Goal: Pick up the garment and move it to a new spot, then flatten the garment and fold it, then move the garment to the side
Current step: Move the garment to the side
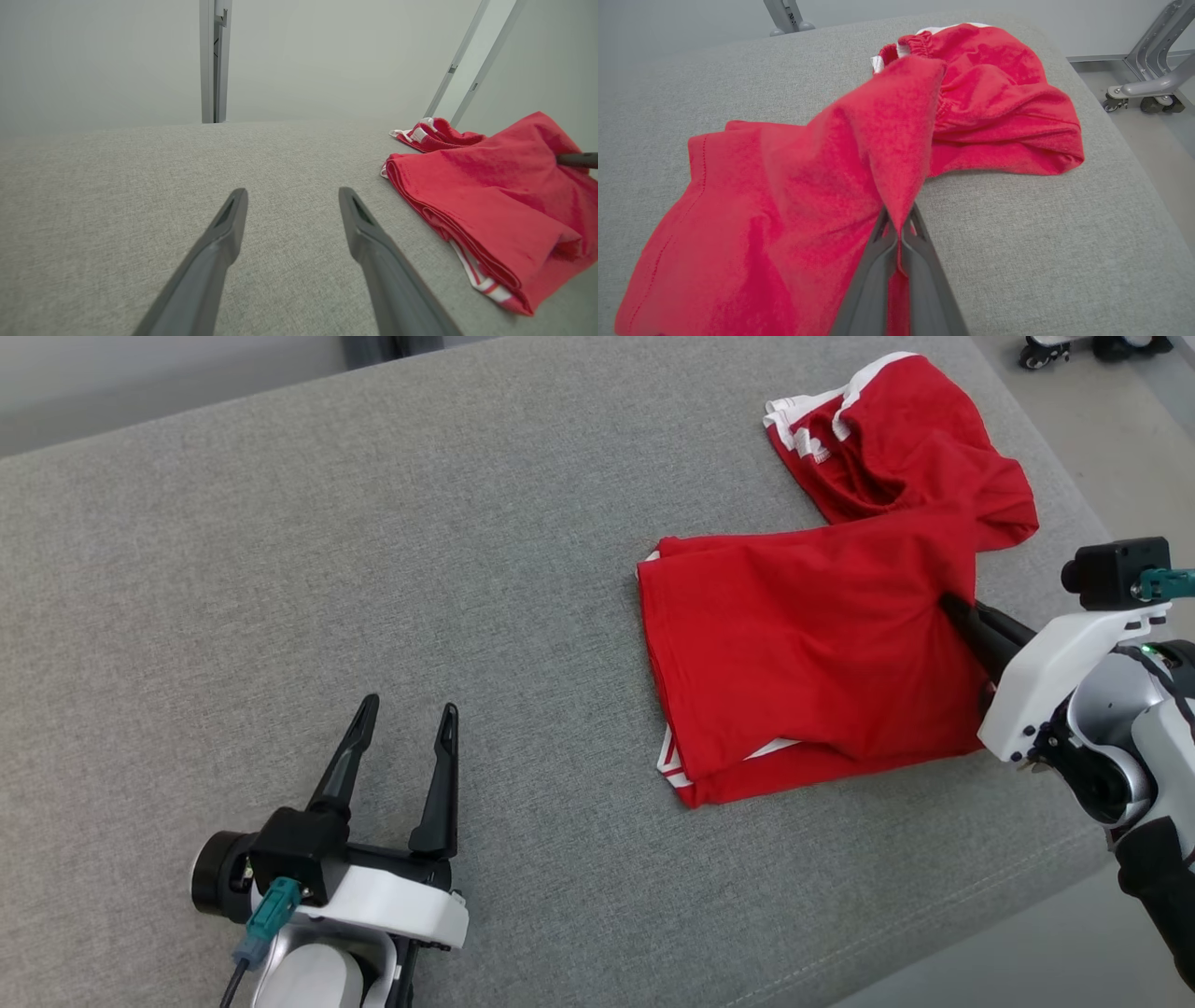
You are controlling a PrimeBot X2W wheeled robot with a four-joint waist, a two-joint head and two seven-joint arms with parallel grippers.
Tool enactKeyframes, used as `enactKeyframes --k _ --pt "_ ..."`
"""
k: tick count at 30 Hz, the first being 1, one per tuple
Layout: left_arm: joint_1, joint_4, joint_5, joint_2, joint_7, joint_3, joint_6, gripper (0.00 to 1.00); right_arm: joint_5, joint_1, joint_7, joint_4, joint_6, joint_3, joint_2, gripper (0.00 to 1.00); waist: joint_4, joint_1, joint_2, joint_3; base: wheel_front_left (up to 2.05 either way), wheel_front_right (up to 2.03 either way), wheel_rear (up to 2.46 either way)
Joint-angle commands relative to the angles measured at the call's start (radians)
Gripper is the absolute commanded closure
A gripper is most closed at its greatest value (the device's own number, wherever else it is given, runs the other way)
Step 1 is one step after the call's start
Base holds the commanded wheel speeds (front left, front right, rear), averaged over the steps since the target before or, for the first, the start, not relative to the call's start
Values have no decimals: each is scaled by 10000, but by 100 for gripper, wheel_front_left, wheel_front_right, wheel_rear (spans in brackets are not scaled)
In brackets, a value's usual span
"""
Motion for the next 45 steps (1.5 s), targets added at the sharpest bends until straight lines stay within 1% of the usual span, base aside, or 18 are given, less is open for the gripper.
enactKeyframes --k 1,5,12,21,29,31,32,33,34,36,41,45 --pt "-155 4 50 75 -26 27 -34 0 63 -169 -55 -24 1 3 -48 100 75 0 0 -13 0 0 0" --pt "-147 -1 -58 40 -50 64 49 0 45 -463 -84 -67 1 -5 -212 100 433 0 0 -133 0 0 0" --pt "-16 -84 -180 -40 -79 103 120 0 -136 -1396 331 -13 1 -247 -533 100 1109 0 0 -243 0 0 0" --pt "-147 -226 -159 -103 -92 65 122 0 -833 -2762 858 1002 1 -926 -1077 100 1707 0 0 84 0 0 0" --pt "-243 -319 -76 -146 -96 28 86 0 -1597 -3423 835 1770 -1 -1707 -1835 100 2100 0 0 460 0 0 0" --pt "-259 -323 -74 -154 -96 17 73 0 -1651 -3441 837 1902 1 -1851 -1914 100 2158 0 0 507 0 0 0" --pt "-277 -328 -61 -160 -96 6 65 0 -1720 -3462 831 2048 -1 -1978 -1985 100 2219 0 0 556 0 0 0" --pt "-295 -327 -31 -168 -97 -15 50 0 -1973 -3493 779 2428 -1 -2288 -2207 100 2340 0 0 655 0 0 0" --pt "-295 -327 -31 -168 -97 -15 50 0 -1973 -3493 779 2428 -1 -2288 -2207 100 2340 0 0 655 0 0 0" --pt "-314 -342 10 -181 -97 -47 38 0 -2286 -3567 631 2875 -1 -2634 -2389 100 2476 0 0 772 0 0 0" --pt "-366 -411 120 -197 -97 -154 7 0 -3199 -3796 190 4109 -1 -3463 -2623 100 2846 0 0 1097 0 0 0" --pt "-410 -506 219 -206 -98 -209 15 0 -3859 -4090 -183 4862 -1 -3972 -2659 100 3088 0 0 1339 0 0 0"
